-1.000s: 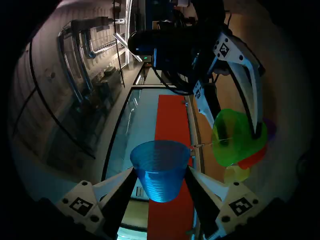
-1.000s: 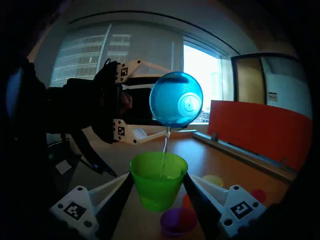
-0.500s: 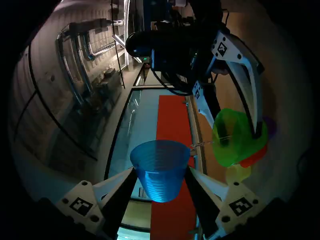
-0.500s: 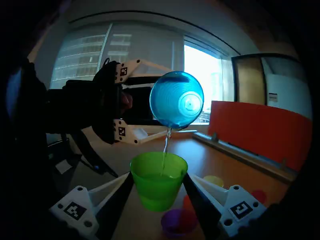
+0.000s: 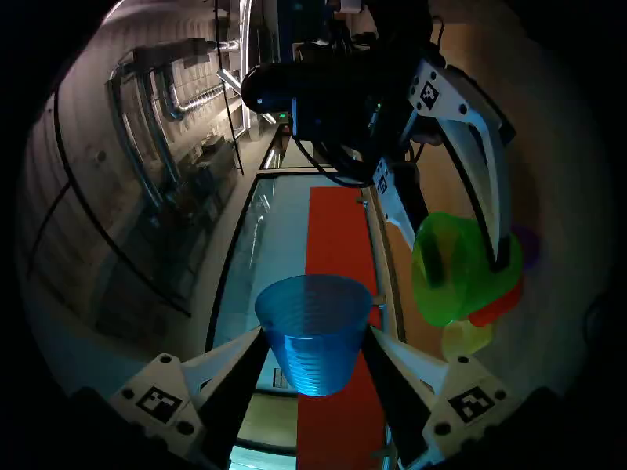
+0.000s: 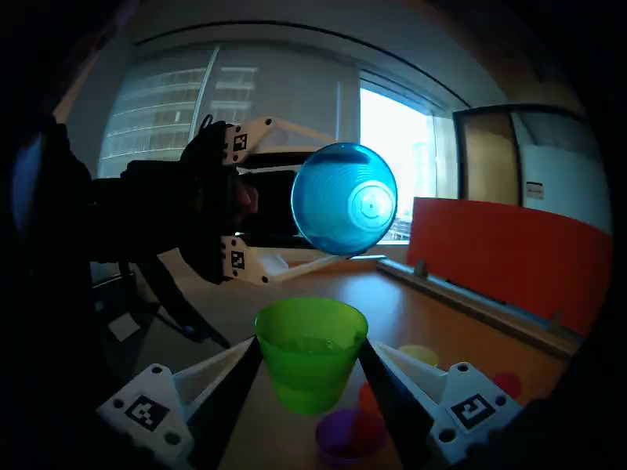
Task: Pour water
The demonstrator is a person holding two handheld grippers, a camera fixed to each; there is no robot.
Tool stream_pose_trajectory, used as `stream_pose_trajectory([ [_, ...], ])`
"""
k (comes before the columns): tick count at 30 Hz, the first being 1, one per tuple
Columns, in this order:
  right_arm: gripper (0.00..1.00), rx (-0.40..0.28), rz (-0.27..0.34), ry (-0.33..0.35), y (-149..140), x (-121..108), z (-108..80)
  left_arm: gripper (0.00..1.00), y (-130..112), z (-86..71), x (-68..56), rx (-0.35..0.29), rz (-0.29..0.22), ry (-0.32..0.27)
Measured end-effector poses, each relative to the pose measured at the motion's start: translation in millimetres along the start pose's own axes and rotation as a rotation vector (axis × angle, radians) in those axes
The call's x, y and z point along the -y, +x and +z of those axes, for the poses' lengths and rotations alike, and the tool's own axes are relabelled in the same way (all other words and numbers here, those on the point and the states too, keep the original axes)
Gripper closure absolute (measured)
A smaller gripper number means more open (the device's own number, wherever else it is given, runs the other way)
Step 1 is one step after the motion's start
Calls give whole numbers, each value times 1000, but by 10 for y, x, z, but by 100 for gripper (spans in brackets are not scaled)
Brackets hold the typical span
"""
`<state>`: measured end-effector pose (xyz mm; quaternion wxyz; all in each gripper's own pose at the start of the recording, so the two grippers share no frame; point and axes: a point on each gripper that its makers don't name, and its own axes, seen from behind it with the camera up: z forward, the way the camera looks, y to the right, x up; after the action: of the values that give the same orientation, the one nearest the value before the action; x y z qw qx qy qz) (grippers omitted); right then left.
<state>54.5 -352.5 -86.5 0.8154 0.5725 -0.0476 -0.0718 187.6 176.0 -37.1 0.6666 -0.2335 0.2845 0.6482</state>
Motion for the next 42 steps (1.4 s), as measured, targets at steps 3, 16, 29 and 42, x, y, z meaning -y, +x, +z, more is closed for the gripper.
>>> stream_pose_trajectory([
  [3,11,0,0,0,4,2,-4,19,8,6,6,-1,-1,1],
  [16,11,-2,2,-8,-4,-7,-18,19,11,20,-2,2,-20,0],
  [29,12,-1,1,-14,7,5,-42,19,-45,-55,-123,33,-100,-1],
  [42,11,-3,-6,-13,26,21,-55,20,430,-913,-68,72,-245,-16],
])
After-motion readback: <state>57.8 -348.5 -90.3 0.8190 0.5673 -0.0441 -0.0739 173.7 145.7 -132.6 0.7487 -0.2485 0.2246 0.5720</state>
